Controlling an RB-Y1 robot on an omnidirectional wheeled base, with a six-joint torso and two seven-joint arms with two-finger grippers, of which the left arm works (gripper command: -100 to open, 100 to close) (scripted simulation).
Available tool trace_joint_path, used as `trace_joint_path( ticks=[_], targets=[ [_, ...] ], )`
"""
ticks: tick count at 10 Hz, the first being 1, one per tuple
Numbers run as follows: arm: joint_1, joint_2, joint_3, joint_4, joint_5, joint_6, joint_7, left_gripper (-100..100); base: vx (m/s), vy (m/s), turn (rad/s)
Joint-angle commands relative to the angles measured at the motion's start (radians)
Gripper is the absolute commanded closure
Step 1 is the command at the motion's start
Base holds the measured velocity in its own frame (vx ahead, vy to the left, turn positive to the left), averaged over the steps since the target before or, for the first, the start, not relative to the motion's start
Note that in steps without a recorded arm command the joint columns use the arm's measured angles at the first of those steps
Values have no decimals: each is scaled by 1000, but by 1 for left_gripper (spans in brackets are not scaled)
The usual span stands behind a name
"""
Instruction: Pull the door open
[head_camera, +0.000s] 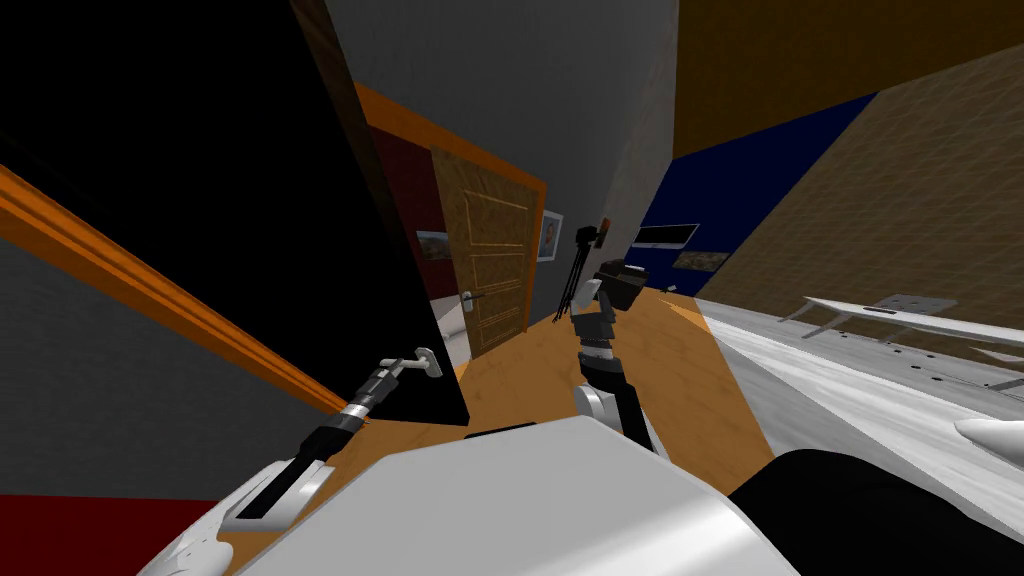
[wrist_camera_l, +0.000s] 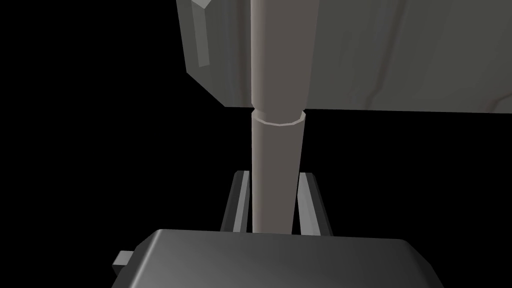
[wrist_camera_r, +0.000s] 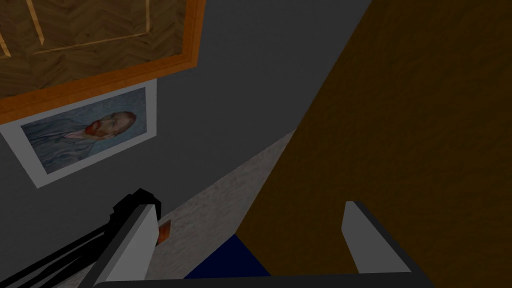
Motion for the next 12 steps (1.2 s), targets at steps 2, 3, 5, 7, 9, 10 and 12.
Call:
trace_joint_path(
  ticks=[2,3,5,7,9,10,12],
  targets=[
    [11,14,-8,9,-2,-35,12,100,-175,65,-158],
    [16,20,-12,13,-3,-52,17,100,-179,100,-165],
    [25,31,-19,20,-4,-78,26,100,-177,99,-132],
    [33,41,-25,26,-6,-104,35,100,-180,92,-123],
    [42,53,-32,33,-8,-133,45,100,-157,73,-121],
    [45,57,-34,36,-8,-143,49,100,-154,79,-96],
    [43,66,-31,50,-7,-149,53,100,-98,47,-80]
  ],
)
